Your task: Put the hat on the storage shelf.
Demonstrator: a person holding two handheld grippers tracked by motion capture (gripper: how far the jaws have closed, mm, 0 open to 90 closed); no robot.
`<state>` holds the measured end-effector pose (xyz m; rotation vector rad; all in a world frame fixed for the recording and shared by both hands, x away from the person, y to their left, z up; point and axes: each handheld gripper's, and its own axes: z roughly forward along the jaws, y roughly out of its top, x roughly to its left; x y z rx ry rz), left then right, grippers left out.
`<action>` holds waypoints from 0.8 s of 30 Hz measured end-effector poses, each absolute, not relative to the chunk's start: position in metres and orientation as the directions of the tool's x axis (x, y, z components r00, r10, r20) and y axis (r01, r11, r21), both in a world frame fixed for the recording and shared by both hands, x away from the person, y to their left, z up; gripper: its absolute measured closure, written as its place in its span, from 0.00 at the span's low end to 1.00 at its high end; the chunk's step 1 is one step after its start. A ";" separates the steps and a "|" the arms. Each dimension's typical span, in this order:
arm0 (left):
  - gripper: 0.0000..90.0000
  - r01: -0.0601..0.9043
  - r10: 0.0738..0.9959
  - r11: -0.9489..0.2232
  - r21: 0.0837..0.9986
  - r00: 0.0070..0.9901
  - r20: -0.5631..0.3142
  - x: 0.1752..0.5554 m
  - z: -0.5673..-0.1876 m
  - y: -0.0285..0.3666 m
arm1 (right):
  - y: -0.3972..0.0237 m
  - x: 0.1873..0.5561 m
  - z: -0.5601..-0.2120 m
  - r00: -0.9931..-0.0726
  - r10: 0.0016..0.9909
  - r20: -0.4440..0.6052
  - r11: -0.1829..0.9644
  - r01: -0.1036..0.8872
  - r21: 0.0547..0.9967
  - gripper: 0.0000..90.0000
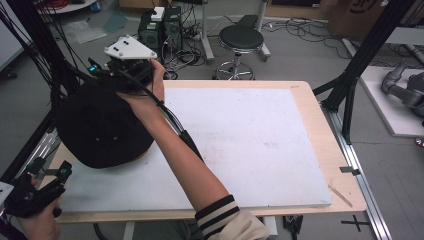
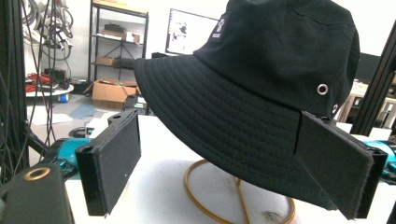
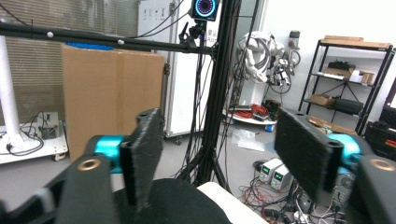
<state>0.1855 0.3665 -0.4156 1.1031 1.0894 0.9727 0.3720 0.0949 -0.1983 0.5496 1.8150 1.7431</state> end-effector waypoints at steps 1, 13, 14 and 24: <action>0.17 -0.061 0.964 0.188 0.980 0.201 -0.173 0.185 -0.416 0.367 | 0.094 0.372 -0.198 -0.761 0.641 -0.103 0.066 -0.079 0.995 0.32; 0.17 -0.053 0.963 0.186 0.981 0.206 -0.172 0.187 -0.416 0.365 | 0.070 0.372 -0.199 -0.745 0.661 -0.089 0.038 -0.086 0.996 0.17; 0.17 -0.054 0.963 0.185 0.981 0.207 -0.170 0.188 -0.416 0.365 | 0.067 0.372 -0.199 -0.745 0.661 -0.088 0.033 -0.088 0.996 0.17; 0.17 -0.044 0.964 0.177 0.983 0.208 -0.164 0.190 -0.417 0.363 | 0.032 0.368 -0.201 -0.713 0.696 -0.085 0.043 -0.076 0.996 0.10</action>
